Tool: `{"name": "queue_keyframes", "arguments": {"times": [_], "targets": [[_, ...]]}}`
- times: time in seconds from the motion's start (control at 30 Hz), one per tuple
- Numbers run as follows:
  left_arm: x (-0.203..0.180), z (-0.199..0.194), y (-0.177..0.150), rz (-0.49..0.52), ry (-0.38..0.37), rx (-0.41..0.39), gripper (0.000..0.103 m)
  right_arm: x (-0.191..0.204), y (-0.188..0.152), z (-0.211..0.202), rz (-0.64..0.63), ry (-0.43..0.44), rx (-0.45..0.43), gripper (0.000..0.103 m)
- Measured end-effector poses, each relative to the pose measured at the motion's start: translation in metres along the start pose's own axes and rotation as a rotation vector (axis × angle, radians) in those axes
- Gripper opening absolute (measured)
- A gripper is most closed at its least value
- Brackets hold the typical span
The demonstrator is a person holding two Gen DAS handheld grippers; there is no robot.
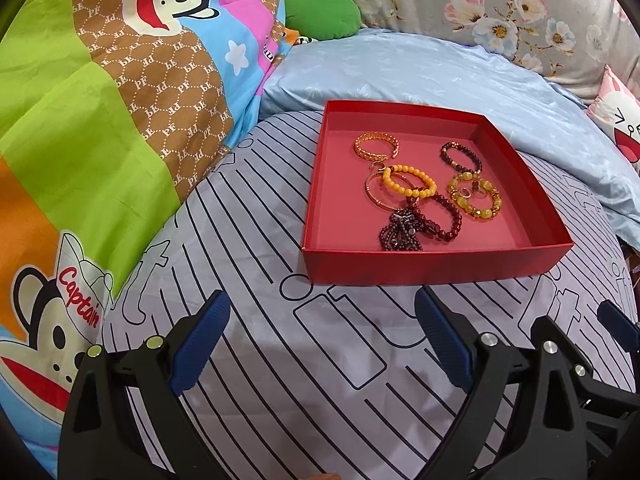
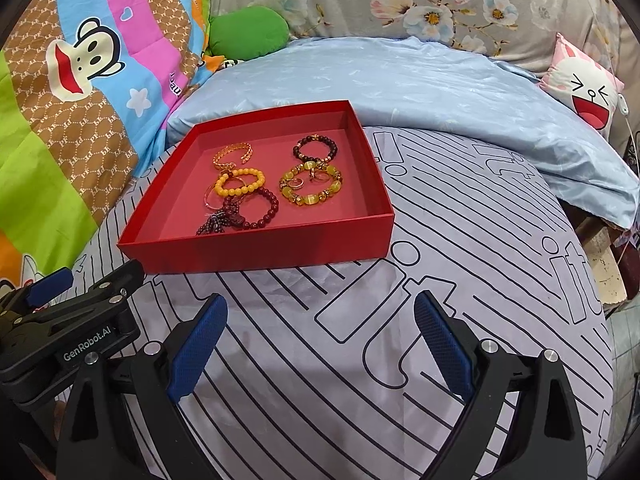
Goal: Organize jewelry
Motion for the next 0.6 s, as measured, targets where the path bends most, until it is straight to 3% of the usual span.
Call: {"name": "queue_keyframes", "arguments": {"times": [0.6], "targets": [[0.001, 0.0029, -0.0002, 0.009, 0.001, 0.01, 0.089, 0.0001, 0.0002, 0.0005, -0.003, -0.004, 0.001, 0.091]]}}
Point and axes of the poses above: each gripper's, at about its wrist camera, not at the fingertips, and z roughly the way its jaws point, x to its left, y to its top, the point moved 4 cm from there along z, roughly the way its jaws point, and after that the axes turned 3 degrees about -x, right-handed, at the moved point
